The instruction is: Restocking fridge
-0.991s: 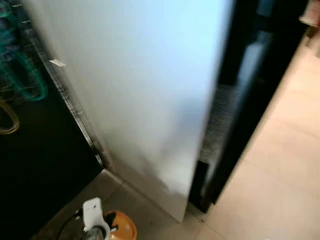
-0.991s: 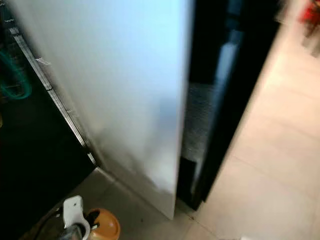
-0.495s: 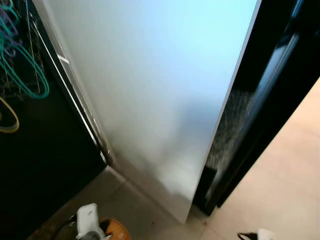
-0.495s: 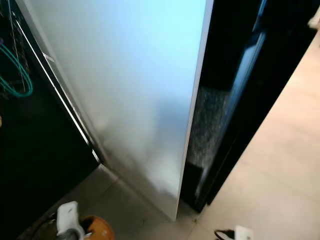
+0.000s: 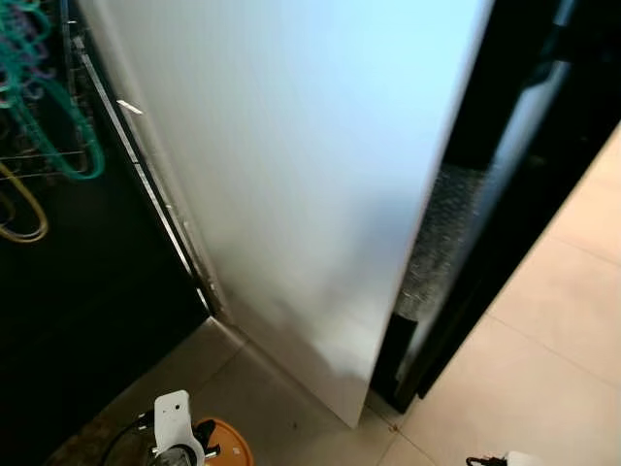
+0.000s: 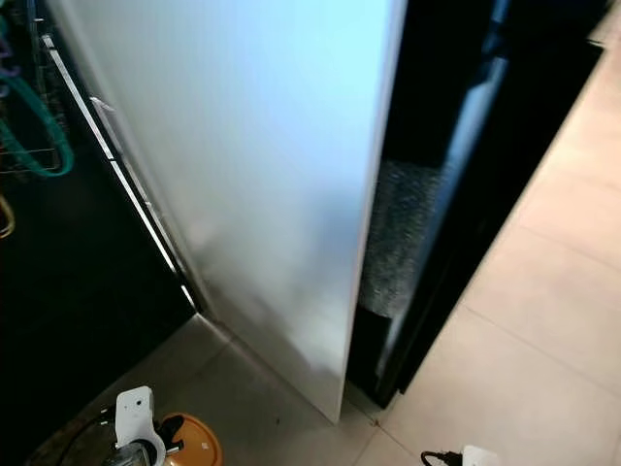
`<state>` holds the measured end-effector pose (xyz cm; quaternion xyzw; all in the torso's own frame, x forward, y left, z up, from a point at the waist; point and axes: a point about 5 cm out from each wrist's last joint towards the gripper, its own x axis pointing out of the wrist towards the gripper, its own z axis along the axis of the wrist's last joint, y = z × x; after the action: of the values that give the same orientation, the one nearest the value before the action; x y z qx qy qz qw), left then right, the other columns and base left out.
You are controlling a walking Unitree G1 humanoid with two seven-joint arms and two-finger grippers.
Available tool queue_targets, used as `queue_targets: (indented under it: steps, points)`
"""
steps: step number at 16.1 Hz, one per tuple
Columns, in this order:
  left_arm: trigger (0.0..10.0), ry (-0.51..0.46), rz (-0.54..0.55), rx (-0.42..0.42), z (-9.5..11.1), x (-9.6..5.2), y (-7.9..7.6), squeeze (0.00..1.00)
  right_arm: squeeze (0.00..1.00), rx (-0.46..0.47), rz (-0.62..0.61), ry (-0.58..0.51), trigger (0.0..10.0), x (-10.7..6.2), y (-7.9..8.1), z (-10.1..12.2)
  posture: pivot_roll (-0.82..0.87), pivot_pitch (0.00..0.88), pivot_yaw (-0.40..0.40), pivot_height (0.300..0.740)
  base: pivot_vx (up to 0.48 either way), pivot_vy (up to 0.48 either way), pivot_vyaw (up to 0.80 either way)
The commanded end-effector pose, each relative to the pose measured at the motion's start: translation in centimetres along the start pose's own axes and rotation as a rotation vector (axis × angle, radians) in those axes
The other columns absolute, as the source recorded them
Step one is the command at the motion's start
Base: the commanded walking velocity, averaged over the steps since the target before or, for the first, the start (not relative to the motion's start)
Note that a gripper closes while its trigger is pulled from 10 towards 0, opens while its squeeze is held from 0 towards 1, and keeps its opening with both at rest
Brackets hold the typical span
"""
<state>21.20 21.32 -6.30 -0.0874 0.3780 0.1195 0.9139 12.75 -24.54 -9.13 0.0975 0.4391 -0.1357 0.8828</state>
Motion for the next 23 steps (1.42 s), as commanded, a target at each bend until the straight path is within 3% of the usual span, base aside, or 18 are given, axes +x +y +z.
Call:
queue_targets:
  steps: [1, 4, 9, 10, 11, 12, 15, 17, 21, 22, 23]
  points:
    - [10.0, 0.025, 0.014, 0.001, -0.5, -0.1, 0.4, 0.00, 0.00, 0.037, -0.042, -0.059, 10.0, -0.2, -0.3, 0.1, -0.04, 0.073, 0.036, 0.740, 0.000, 0.000, 0.00]
    - [10.0, 0.023, 0.018, 0.006, -0.5, -0.1, 0.5, 0.00, 0.00, 0.131, -0.086, -0.183, 10.0, -0.4, -0.5, 0.9, -0.05, 0.074, 0.038, 0.740, 0.000, 0.000, 0.00]
    - [10.0, 0.025, 0.038, 0.000, -0.9, -0.3, 1.1, 0.00, 0.00, 0.083, -0.116, -0.340, 10.0, -1.0, -0.8, 2.1, -0.06, 0.070, 0.037, 0.740, 0.000, 0.000, 0.00]
    - [10.0, 0.031, 0.046, 0.006, -1.1, -0.4, 1.3, 0.00, 0.00, 0.124, -0.102, -0.386, 10.0, -1.1, -0.7, 2.3, -0.05, 0.069, 0.036, 0.740, 0.000, 0.000, 0.00]
    - [10.0, 0.034, 0.049, 0.008, -1.2, -0.4, 1.5, 0.00, 0.00, 0.147, -0.068, -0.665, 10.0, -1.5, -0.1, 8.4, -0.05, 0.072, 0.039, 0.740, 0.000, 0.000, 0.00]
    - [10.0, 0.036, 0.053, 0.009, -1.4, -0.5, 1.7, 0.00, 0.00, 0.105, 0.022, -1.106, 10.0, -5.7, 1.4, 17.6, -0.05, 0.072, 0.039, 0.740, 0.000, 0.000, 0.00]
    - [10.0, 0.046, 0.058, 0.013, -1.8, -0.7, 2.1, 0.00, 0.00, 0.018, 0.035, -1.167, 10.0, -7.4, 1.9, 18.3, -0.07, 0.075, 0.046, 0.740, 0.000, 0.000, 0.00]
    - [10.0, 0.051, 0.056, 0.016, -2.0, -0.7, 2.1, 0.00, 0.00, 0.017, 0.052, -1.194, 10.0, -7.9, 2.3, 18.6, -0.06, 0.076, 0.042, 0.740, 0.000, 0.000, 0.00]
    - [10.0, 0.067, 0.057, 0.024, -2.4, -0.8, 2.3, 0.00, 0.00, -0.006, 0.511, -1.159, 10.0, -12.1, 7.7, 20.7, -0.07, 0.089, 0.045, 0.740, 0.000, 0.000, 0.00]
    - [10.0, 0.069, 0.060, 0.021, -2.4, -0.9, 2.3, 0.00, 0.00, 0.005, 0.613, -1.095, 10.0, -12.3, 8.8, 20.4, -0.07, 0.090, 0.040, 0.740, 0.000, 0.000, 0.00]
    - [10.0, 0.069, 0.062, 0.019, -2.5, -0.9, 2.3, 0.00, 0.00, -0.058, 0.640, -1.069, 10.0, -12.4, 9.4, 20.0, -0.07, 0.090, 0.039, 0.740, 0.000, 0.000, 0.00]
